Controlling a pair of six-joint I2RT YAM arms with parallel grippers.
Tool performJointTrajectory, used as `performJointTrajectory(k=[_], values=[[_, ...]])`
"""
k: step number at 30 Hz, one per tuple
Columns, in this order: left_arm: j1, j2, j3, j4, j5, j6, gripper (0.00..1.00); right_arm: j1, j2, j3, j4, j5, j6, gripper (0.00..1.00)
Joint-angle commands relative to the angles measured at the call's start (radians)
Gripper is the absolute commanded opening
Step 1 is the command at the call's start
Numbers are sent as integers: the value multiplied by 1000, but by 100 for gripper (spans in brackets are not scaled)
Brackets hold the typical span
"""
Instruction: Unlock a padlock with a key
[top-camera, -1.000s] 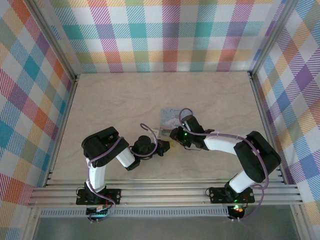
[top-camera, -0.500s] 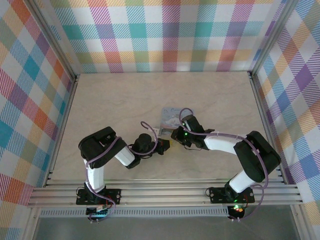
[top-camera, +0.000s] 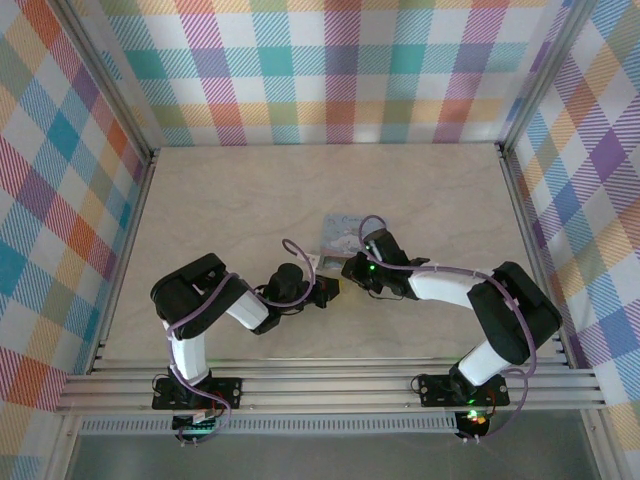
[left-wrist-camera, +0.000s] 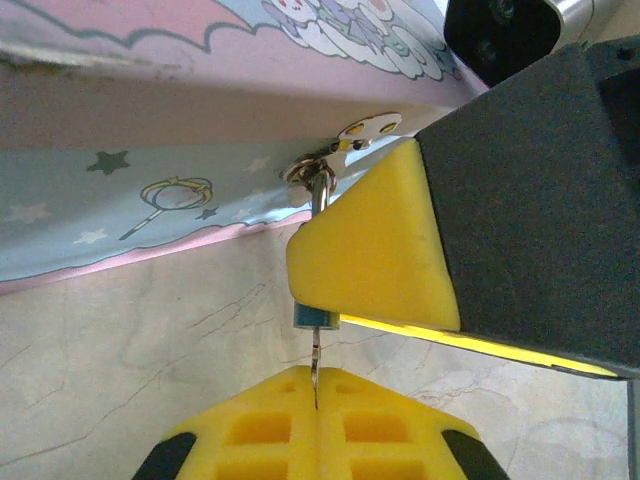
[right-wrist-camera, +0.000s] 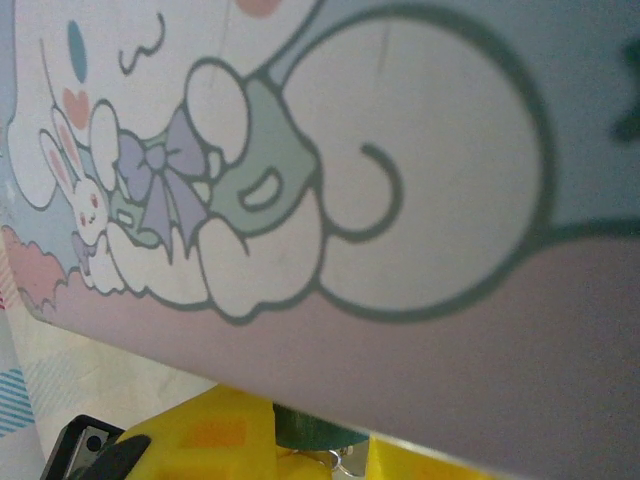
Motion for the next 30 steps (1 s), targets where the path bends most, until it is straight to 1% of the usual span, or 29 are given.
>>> performJointTrajectory(k=[1,5,8,10,13,15,21,25,28,30], values=[[3,-35,62,105,38,21,0,9,26,-27,-186,-96,23,0],[13,-54,71,81,36,10,0,9,23,-38,-176,-97,31,0],[23,-65,65,81,38,-8,13,9,17,-50,-152,-104,47,0],[34,-76,54,84,44,-22,27,7,9,-57,-134,-105,64,0],[47,-108,22,82,47,-35,36,5,-4,-62,-124,-101,85,0],[57,-131,-1,64,53,-43,39,3,-11,-63,-124,-98,99,0],[73,-142,-70,64,107,-67,41,-4,-24,-71,-94,-106,129,0],[74,-67,-63,126,182,-96,37,-5,-25,-69,-80,-119,138,0],[73,2,-51,204,201,-127,36,-5,-28,-69,-76,-123,141,0],[73,43,-39,254,222,-152,34,-6,-31,-69,-78,-125,143,0]])
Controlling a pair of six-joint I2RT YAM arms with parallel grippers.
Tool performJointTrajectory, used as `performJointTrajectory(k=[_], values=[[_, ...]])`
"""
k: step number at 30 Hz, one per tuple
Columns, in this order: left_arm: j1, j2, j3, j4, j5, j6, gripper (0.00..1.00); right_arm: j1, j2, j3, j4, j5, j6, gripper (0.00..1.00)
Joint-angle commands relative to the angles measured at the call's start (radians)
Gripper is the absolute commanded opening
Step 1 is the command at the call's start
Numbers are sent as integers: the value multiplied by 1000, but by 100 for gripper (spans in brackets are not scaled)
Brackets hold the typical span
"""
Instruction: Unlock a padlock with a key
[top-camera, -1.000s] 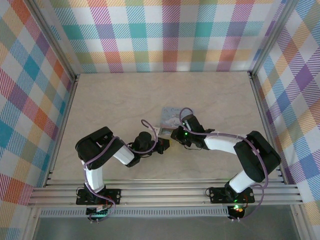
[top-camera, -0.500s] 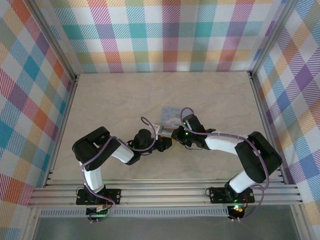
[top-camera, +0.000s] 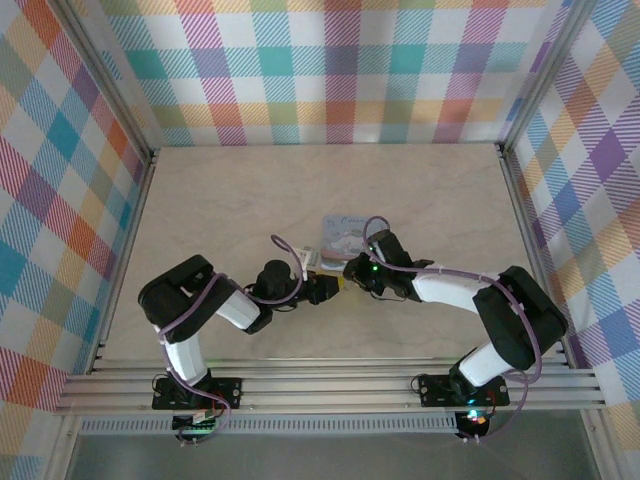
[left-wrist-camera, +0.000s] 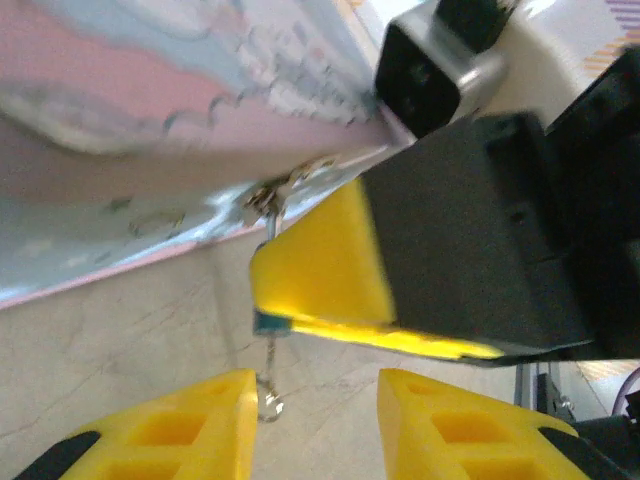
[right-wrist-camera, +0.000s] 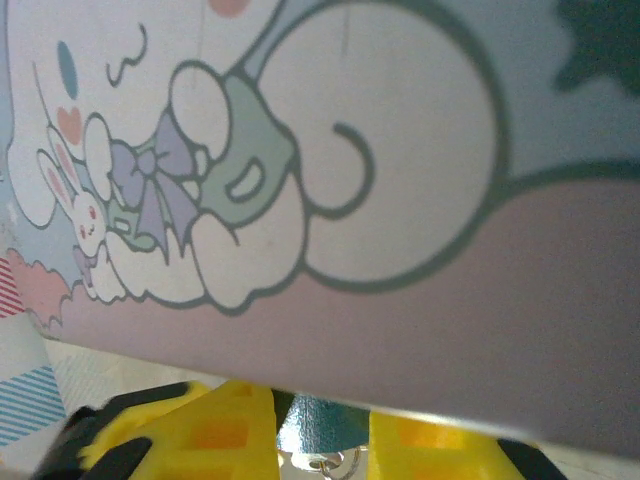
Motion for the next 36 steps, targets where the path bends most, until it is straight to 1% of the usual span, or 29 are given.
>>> performJointTrajectory(k=[1,5,11,20,23,30,36], values=[[7,66,25,134,63,-51,33,1,6,-38,-95,-98,88,0],[6,82,25,135,45,-44,33,-2,-2,-39,-102,-97,87,0],[7,85,28,130,35,-36,29,-2,-7,-39,-104,-100,83,0],[5,107,69,133,58,-40,12,-4,-11,-41,-88,-109,103,0],[6,115,80,135,61,-46,0,-5,-1,-29,-76,-128,110,0],[6,79,90,142,4,-23,0,-4,25,-41,-33,-161,140,0],[-5,28,156,146,-35,-24,0,0,57,-62,19,-184,172,0]])
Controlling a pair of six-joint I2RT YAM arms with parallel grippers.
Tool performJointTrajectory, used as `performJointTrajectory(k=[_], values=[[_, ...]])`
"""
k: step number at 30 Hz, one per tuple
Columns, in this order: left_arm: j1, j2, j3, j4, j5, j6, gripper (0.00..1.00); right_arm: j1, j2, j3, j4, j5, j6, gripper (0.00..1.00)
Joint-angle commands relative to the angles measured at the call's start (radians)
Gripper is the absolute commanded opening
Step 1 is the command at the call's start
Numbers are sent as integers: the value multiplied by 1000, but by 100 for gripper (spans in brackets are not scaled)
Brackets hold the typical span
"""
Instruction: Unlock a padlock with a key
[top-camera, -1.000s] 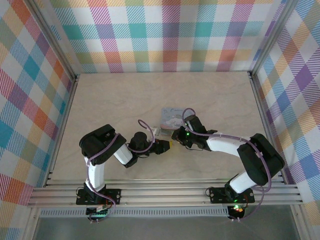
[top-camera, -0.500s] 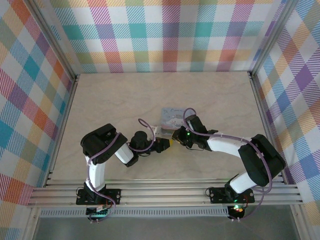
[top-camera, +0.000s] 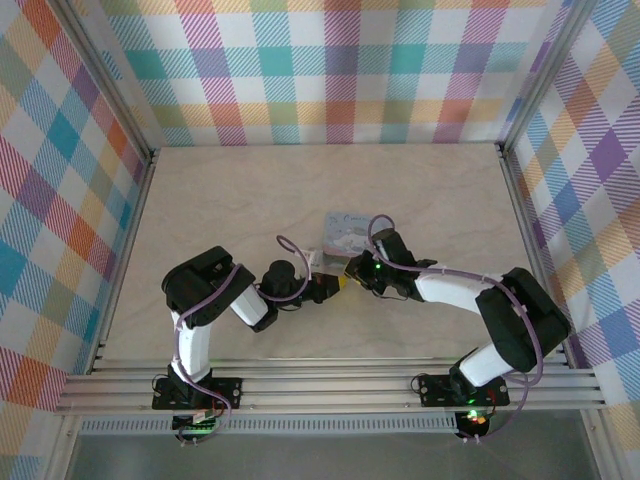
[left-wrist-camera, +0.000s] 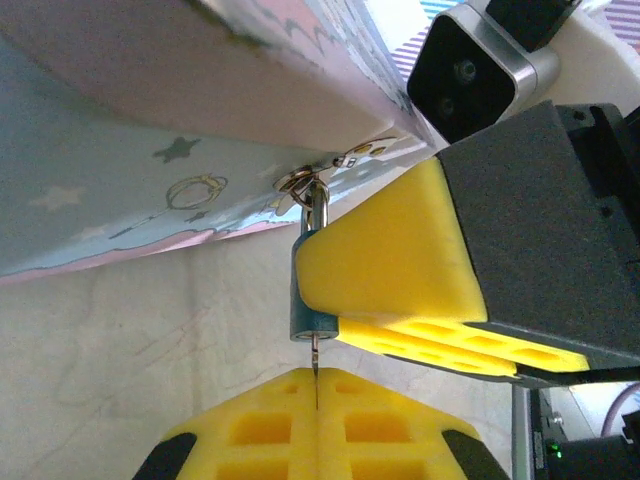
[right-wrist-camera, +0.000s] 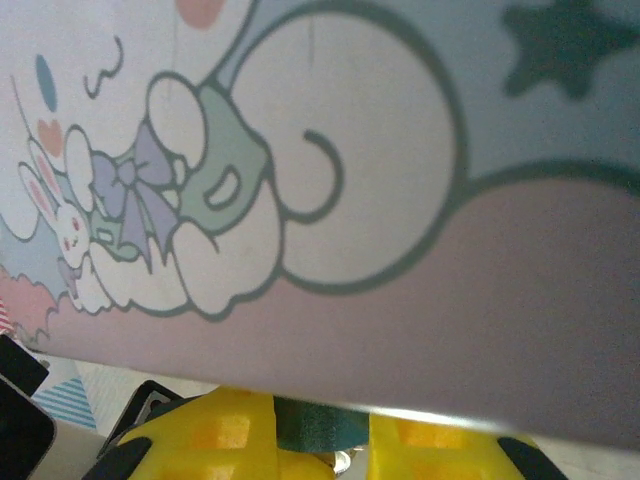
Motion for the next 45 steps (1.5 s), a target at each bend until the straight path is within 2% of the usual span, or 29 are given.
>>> performJointTrajectory(k=[1,5,14,19,23,26,28,32,37,41,45], values=[[-14,-76,87,92,-48,29,0,28,55,-59,-23,-181,125,0],[-53,-82,86,78,-100,113,0,28,56,-41,-33,-195,120,0],[-273,-71,95,-158,-311,531,0,23,57,41,-170,-237,39,0],[-382,-70,108,-288,-544,772,0,22,43,90,-321,-235,-56,0],[-415,-49,88,-269,-683,879,0,22,45,106,-379,-250,-95,0],[-409,-55,76,-256,-674,866,0,22,43,108,-397,-248,-104,2],[-397,-67,71,-254,-632,807,0,21,34,109,-408,-240,-106,11],[-386,-81,55,-233,-618,743,0,20,6,129,-454,-207,-119,34],[-359,-92,41,-220,-611,692,0,16,-46,135,-500,-159,-126,49],[-339,-104,30,-214,-591,659,0,12,-90,122,-523,-118,-123,56],[-254,-100,6,-156,-463,504,0,4,-165,75,-502,-63,-105,61]])
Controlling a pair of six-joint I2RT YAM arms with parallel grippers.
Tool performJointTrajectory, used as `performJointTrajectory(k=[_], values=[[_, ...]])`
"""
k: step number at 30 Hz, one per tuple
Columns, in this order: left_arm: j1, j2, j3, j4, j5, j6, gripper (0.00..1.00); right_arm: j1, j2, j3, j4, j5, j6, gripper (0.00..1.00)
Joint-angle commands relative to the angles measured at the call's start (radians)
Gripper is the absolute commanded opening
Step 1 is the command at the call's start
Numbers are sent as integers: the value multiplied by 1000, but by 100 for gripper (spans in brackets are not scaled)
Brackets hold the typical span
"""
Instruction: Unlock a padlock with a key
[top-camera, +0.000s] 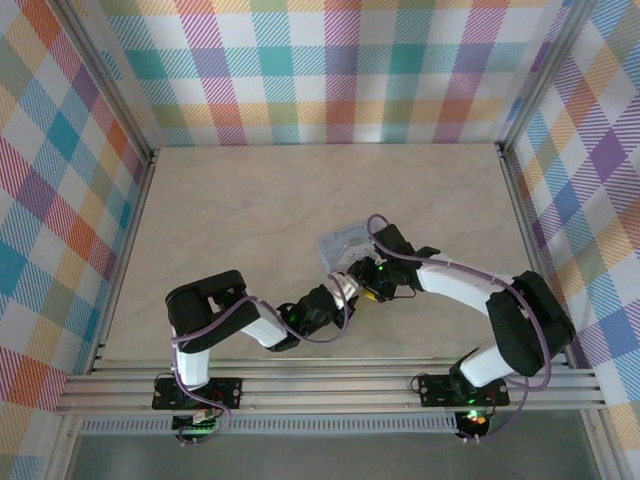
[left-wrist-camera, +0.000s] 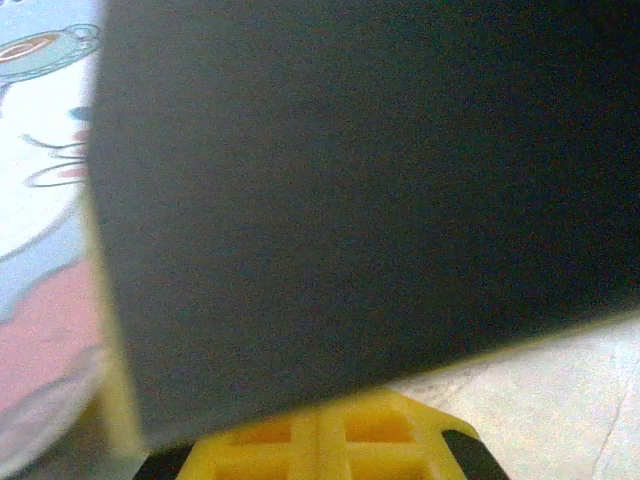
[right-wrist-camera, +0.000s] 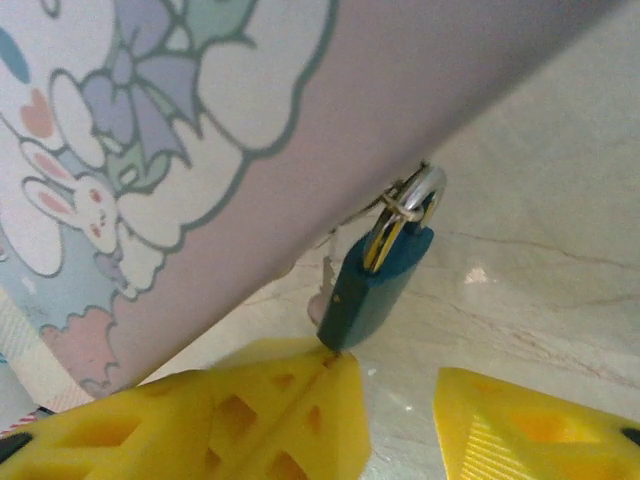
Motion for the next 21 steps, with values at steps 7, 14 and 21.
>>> performJointTrajectory(k=[7,14,21], values=[[181,18,-29,127,354,-329,0,-6,-230,-160,95,123,72,65],[227,91,-35,245,438,-527,0,-6,-215,-239,256,139,141,66],[229,111,-39,276,445,-587,0,-8,-89,-215,389,118,166,67]])
